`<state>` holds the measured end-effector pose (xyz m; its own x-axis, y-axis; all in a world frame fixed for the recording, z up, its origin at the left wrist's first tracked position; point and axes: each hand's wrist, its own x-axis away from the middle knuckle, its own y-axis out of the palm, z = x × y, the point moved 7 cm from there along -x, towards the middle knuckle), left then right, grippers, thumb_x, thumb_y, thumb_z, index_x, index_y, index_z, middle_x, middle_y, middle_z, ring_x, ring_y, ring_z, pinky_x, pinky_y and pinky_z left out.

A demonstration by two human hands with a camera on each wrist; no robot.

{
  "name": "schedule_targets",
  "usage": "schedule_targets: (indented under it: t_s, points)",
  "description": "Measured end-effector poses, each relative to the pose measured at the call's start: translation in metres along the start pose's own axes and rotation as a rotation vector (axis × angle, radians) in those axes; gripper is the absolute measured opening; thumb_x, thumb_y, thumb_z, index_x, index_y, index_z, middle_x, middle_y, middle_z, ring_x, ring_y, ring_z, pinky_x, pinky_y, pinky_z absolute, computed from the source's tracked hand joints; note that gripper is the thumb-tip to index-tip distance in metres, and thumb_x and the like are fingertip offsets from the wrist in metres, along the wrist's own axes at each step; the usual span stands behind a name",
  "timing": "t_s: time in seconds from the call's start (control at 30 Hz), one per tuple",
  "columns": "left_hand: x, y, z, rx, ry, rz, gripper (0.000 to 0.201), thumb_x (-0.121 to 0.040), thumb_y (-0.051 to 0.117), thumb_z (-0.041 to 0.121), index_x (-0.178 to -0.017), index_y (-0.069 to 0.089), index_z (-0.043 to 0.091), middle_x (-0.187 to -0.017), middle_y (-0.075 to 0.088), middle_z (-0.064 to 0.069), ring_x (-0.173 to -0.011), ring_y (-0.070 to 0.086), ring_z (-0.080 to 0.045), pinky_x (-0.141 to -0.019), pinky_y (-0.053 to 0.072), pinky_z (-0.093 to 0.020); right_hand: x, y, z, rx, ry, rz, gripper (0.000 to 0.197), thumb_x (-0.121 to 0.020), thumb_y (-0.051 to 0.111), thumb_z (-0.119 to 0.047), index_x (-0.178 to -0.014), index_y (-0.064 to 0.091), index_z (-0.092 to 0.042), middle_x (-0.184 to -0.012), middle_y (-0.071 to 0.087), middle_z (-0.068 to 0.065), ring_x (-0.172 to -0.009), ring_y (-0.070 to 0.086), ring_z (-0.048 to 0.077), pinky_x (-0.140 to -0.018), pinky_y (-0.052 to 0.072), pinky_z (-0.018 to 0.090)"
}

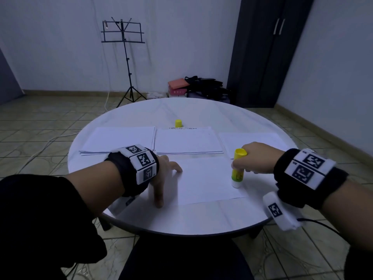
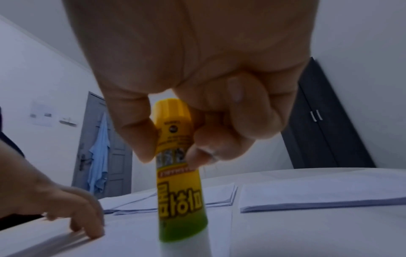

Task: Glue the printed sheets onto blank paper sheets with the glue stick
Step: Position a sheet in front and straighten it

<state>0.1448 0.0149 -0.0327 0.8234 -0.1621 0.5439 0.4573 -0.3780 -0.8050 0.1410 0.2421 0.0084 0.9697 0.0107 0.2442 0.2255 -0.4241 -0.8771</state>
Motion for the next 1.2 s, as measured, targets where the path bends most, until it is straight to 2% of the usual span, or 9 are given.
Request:
schedule_targets:
  t_s: [0.13, 0.23, 0.37, 0.5, 0.57, 0.67, 0.83, 0.97, 1.2]
  points:
    - [0.001, 0.001, -0.001, 0.013, 0.003, 0.001, 0.111, -0.059, 0.084, 0.050, -0.145, 0.014, 0.048, -0.150, 0.014, 0.007, -0.135, 0.035, -0.023, -0.105, 0.036, -0.041, 0.024, 0.001, 0.003, -0.036, -0.030, -0.096, 0.017, -0.077, 0.067, -0.025, -0.077, 0.060, -0.010, -0.070, 0.059, 0.003, -0.059, 0.052, 0.016, -0.049, 0.035, 0.022]
    - [0.002, 0.003, -0.003, 0.017, 0.007, -0.007, 0.112, -0.059, 0.084, 0.052, -0.145, 0.012, 0.050, -0.151, 0.009, 0.008, -0.135, 0.034, -0.022, -0.105, 0.036, -0.041, 0.022, -0.005, 0.012, -0.200, -0.039, -0.049, 0.038, -0.058, 0.074, -0.029, -0.089, 0.063, -0.011, -0.069, 0.067, 0.003, -0.061, 0.056, 0.016, -0.049, 0.036, 0.024]
    - [0.002, 0.003, -0.004, 0.027, 0.022, -0.021, 0.115, -0.060, 0.083, 0.052, -0.146, 0.008, 0.048, -0.150, 0.016, 0.007, -0.133, 0.036, -0.021, -0.105, 0.037, -0.042, 0.001, -0.013, 0.032, -0.400, 0.012, 0.141, 0.029, -0.077, 0.063, -0.007, -0.103, 0.056, -0.018, -0.080, 0.058, 0.004, -0.068, 0.046, 0.019, -0.057, 0.036, 0.027]
    - [0.003, 0.004, -0.006, 0.044, 0.044, -0.010, 0.112, -0.064, 0.082, 0.048, -0.148, 0.008, 0.043, -0.152, 0.015, 0.007, -0.135, 0.035, -0.018, -0.108, 0.035, -0.040, -0.014, -0.010, 0.042, -0.434, 0.078, 0.167, 0.010, -0.086, 0.056, -0.008, -0.094, 0.057, -0.013, -0.086, 0.044, 0.007, -0.076, 0.041, 0.022, -0.068, 0.037, 0.029]
    - [0.002, 0.004, -0.007, 0.036, 0.048, -0.003, 0.110, -0.065, 0.082, 0.048, -0.148, 0.011, 0.042, -0.154, 0.012, 0.007, -0.136, 0.033, -0.017, -0.110, 0.034, -0.041, -0.020, -0.012, 0.045, -0.411, 0.095, 0.210, 0.018, -0.087, 0.059, -0.009, -0.105, 0.060, -0.013, -0.081, 0.047, 0.005, -0.073, 0.043, 0.021, -0.066, 0.037, 0.024]
    - [0.001, 0.006, -0.008, 0.035, 0.056, -0.004, 0.107, -0.066, 0.081, 0.048, -0.148, 0.013, 0.041, -0.156, 0.007, 0.008, -0.139, 0.029, -0.016, -0.111, 0.031, -0.041, -0.023, -0.016, 0.046, -0.356, 0.126, 0.272, 0.033, -0.087, 0.063, -0.010, -0.120, 0.058, -0.009, -0.090, 0.053, 0.007, -0.065, 0.046, 0.016, -0.051, 0.031, 0.021]
    - [0.000, 0.005, -0.010, 0.017, 0.070, 0.000, 0.106, -0.067, 0.081, 0.045, -0.149, 0.014, 0.039, -0.155, 0.011, 0.008, -0.139, 0.030, -0.017, -0.111, 0.031, -0.039, -0.027, -0.009, 0.051, -0.222, 0.257, 0.165, 0.028, -0.083, 0.065, -0.007, -0.109, 0.055, -0.006, -0.077, 0.050, 0.006, -0.078, 0.049, 0.027, -0.064, 0.040, 0.030]
    - [0.001, 0.006, -0.014, 0.014, 0.063, 0.004, 0.105, -0.070, 0.080, 0.043, -0.149, 0.012, 0.040, -0.157, 0.009, 0.008, -0.139, 0.030, -0.017, -0.110, 0.032, -0.036, -0.028, -0.006, 0.055, -0.200, 0.323, 0.148, 0.026, -0.077, 0.069, -0.005, -0.100, 0.055, -0.005, -0.094, 0.060, 0.014, -0.083, 0.058, 0.031, -0.083, 0.052, 0.040]
    - [0.002, 0.011, -0.017, 0.077, 0.052, 0.024, 0.108, -0.074, 0.078, 0.038, -0.150, 0.002, 0.037, -0.158, 0.008, 0.005, -0.142, 0.024, -0.016, -0.113, 0.027, -0.037, -0.018, -0.004, 0.052, -0.072, 0.391, 0.146, 0.036, -0.076, 0.070, -0.012, -0.105, 0.051, -0.001, -0.093, 0.056, 0.014, -0.082, 0.056, 0.029, -0.077, 0.046, 0.034]
